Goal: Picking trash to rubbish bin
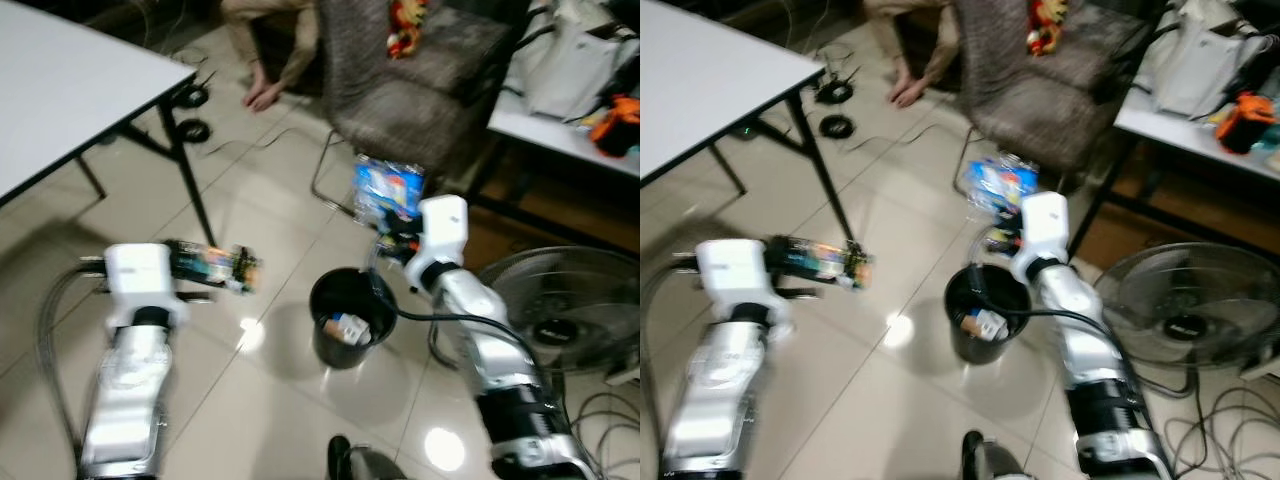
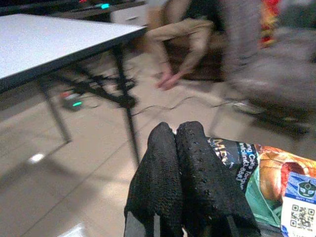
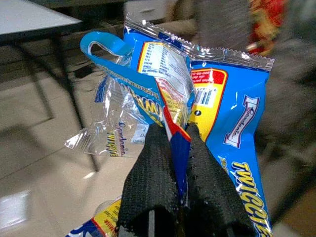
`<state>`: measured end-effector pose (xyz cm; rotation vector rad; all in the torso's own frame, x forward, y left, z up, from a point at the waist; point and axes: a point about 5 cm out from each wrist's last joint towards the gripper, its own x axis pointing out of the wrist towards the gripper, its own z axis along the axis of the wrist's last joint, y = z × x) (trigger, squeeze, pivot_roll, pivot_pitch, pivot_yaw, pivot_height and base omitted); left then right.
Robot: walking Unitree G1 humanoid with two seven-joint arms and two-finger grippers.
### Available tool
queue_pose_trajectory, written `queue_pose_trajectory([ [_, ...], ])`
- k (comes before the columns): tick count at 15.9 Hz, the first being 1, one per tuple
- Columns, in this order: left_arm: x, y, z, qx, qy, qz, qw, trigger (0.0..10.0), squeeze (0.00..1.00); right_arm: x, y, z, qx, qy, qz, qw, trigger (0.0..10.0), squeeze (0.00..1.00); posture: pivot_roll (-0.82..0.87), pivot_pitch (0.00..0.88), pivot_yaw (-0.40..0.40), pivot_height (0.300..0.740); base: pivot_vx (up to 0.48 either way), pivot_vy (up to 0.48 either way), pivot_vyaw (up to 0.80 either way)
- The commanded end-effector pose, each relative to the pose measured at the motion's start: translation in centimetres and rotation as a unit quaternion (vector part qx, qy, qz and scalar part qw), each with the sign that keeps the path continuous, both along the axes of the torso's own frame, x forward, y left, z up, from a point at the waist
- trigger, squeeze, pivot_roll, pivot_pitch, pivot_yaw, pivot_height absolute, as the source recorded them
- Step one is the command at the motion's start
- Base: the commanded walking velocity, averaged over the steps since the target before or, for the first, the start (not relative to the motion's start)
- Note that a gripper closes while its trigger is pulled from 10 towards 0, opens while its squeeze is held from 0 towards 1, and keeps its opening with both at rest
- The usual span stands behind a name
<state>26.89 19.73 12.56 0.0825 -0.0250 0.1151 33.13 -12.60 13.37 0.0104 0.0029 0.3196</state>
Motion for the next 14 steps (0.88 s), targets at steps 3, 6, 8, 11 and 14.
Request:
queue_pose_trajectory([
  [3,-0.10,0.59,-0.09,0.009,0.006,0.007,1.000,10.0,0.00,-0.09,0.37,0.24,0.004,-0.005,0.005,1.000,10.0,0.00,-0.05,0.127,-0.010,0.740,0.000,0.000,-0.79],
  [6,-0.08,0.61,-0.20,0.008,0.010,0.007,1.000,10.0,0.00,-0.10,0.36,0.23,0.005,-0.004,0.004,1.000,10.0,0.00,-0.05,0.129,-0.010,0.740,0.000,0.000,-0.79],
  [8,-0.11,0.59,-0.33,0.007,0.012,0.007,1.000,10.0,0.00,-0.12,0.33,0.20,0.005,-0.004,0.004,1.000,10.0,0.00,-0.05,0.129,-0.010,0.740,0.000,0.000,-0.79],
  [11,-0.12,0.61,-0.47,0.009,0.017,0.007,1.000,10.0,0.00,-0.17,0.37,0.20,0.005,-0.003,0.003,1.000,10.0,0.00,-0.05,0.133,-0.008,0.740,0.000,0.000,-0.79],
  [14,-0.15,0.46,-0.40,0.014,0.013,0.000,1.000,10.0,0.00,-0.22,0.36,0.16,0.006,-0.004,0.003,1.000,10.0,0.00,-0.05,0.135,-0.006,0.740,0.000,0.000,-0.79],
])
